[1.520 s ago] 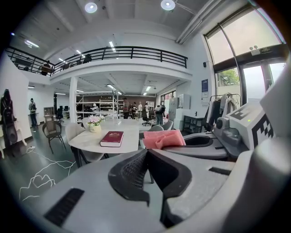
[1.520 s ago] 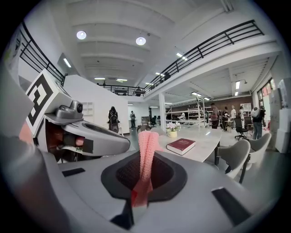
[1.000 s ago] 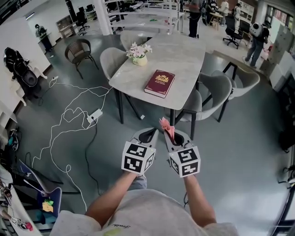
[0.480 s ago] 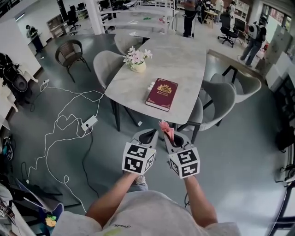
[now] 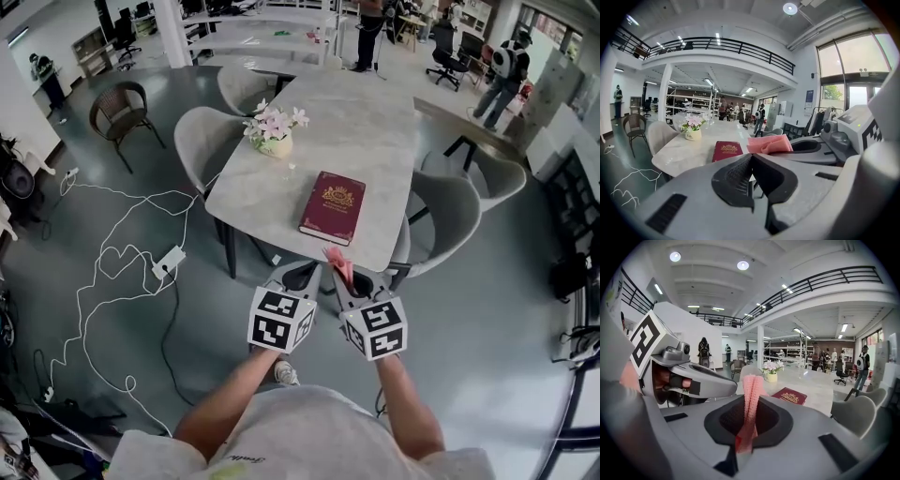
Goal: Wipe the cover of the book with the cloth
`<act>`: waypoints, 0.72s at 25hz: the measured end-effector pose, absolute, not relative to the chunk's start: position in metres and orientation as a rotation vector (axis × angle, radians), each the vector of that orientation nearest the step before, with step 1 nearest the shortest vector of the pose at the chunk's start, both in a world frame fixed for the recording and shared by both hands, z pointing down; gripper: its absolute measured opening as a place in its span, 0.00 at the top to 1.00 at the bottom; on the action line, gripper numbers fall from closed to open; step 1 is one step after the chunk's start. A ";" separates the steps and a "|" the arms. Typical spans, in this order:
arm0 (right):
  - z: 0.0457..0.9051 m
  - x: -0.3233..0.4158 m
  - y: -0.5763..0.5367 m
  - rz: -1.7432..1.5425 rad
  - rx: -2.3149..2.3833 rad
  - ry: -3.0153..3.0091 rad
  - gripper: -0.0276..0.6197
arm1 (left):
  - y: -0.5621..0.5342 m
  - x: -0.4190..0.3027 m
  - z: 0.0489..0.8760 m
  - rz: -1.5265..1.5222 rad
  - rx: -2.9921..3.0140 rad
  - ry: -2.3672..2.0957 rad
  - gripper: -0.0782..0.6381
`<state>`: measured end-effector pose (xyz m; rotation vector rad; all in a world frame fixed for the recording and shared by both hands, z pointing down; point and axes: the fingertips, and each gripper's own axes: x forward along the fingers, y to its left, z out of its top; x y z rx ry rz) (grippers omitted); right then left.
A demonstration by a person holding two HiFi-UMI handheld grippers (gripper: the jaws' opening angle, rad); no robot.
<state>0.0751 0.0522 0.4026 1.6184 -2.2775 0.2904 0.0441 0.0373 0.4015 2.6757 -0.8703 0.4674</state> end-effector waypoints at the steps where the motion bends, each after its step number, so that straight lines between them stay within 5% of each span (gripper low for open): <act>1: 0.403 0.074 0.046 0.291 1.621 -2.268 0.93 | 0.032 0.043 0.402 0.466 2.679 -0.858 0.88; 18: 0.396 0.073 -0.011 0.312 1.679 -2.205 0.93 | -0.024 0.040 0.398 0.444 2.725 -0.708 0.88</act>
